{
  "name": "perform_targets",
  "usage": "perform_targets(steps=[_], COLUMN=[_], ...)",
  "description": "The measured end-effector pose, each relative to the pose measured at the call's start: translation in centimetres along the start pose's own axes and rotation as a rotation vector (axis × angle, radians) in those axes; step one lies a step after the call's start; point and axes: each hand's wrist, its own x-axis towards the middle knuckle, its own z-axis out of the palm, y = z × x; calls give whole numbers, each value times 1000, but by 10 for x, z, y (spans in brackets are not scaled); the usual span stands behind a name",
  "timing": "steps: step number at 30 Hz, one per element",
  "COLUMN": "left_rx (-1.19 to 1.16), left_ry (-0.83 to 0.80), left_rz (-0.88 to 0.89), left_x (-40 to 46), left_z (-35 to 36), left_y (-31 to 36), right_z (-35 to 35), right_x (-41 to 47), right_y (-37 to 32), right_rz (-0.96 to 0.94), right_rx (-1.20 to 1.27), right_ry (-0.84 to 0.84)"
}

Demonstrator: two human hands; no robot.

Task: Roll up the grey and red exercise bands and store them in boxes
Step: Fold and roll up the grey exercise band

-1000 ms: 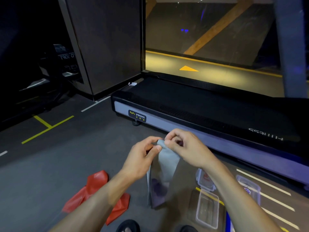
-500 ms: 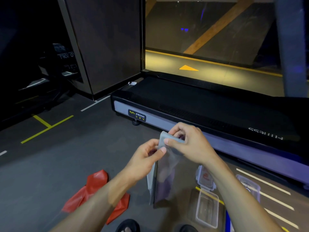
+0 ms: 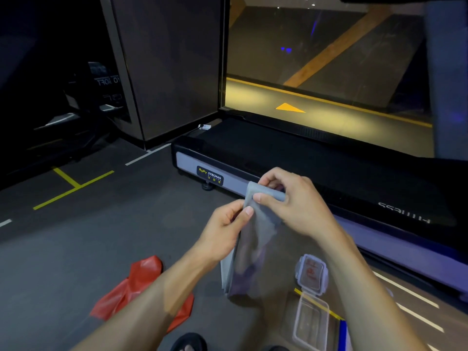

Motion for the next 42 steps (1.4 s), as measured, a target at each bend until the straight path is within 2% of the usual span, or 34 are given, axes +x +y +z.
perform_targets(steps=[10,17,23,28,34,42], left_rx=[-101,-80,-172,-146,-159,-295], left_ry=[-43,-75,-88,-75,-22,-88], left_rz=[-91,-95,-94,-52,-84,-178], left_x=[3,2,4,1,1,0], left_z=[-9,-10,-9,-7,-8,-6], left_y=[-5,-4,-11,-11,-18,-20], right_z=[4,9,11,12,17,17], right_x=[3,3,-1,-3,-7,-4], right_y=[4,13,18,21,21,18], right_rz=[74,131,201,233,217,171], right_rx=[0,132,371,321,227,58], right_ry=[-94,-165,-178,-219,-290,-177])
